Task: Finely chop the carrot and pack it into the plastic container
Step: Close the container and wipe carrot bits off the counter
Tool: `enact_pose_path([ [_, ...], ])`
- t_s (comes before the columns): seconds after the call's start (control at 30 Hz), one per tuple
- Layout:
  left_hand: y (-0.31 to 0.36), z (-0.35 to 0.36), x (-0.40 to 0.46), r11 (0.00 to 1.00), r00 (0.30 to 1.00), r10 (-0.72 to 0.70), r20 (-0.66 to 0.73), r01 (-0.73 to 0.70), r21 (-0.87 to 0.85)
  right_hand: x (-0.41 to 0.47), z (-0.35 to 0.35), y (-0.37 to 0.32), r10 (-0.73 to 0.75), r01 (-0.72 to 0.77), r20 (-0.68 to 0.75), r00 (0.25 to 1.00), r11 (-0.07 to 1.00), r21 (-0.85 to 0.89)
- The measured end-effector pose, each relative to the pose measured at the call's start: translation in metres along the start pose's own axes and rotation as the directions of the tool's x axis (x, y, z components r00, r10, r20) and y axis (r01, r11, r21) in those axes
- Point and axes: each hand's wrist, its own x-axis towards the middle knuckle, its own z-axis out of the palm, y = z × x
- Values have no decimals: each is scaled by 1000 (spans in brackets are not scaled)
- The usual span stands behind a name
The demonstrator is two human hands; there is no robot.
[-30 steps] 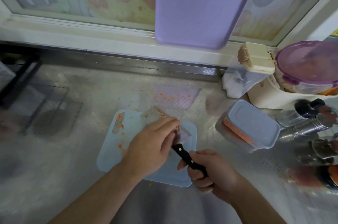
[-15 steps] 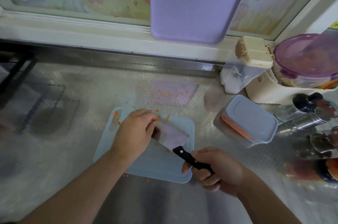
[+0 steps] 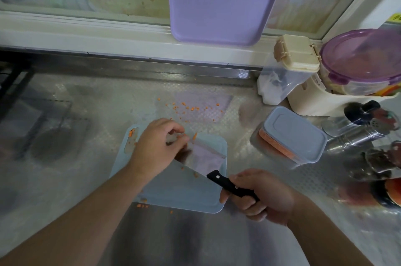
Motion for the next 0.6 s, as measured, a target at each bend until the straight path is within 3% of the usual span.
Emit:
enact_pose_path([
  [0.07,-2,5,1,1000,993,6,120,-9,25,0,-1,1,-6,6,5,1000,1000,-2],
  [0.1,-6,8,2,998,993,4,115,-10,57,-1,-2,1,-7,7,4,1000,1000,-9],
  [0.27,-30,2,10,975,984,-138,-112,155,161,-6,-8,4,-5,6,29,1000,999,-40],
  [0.37,-23,2,12,980,993,-37,-113,58,188,-3,-9,4,-3,5,58,998,999,-34],
  [0.5,-9,7,10,970,985,127,120,-149,192,0,-7,1,1,1,72,997,999,-35],
  [0.6,-16,9,12,953,994,95,45,-104,285,-2,-9,1,5,1,84,996,998,-69],
])
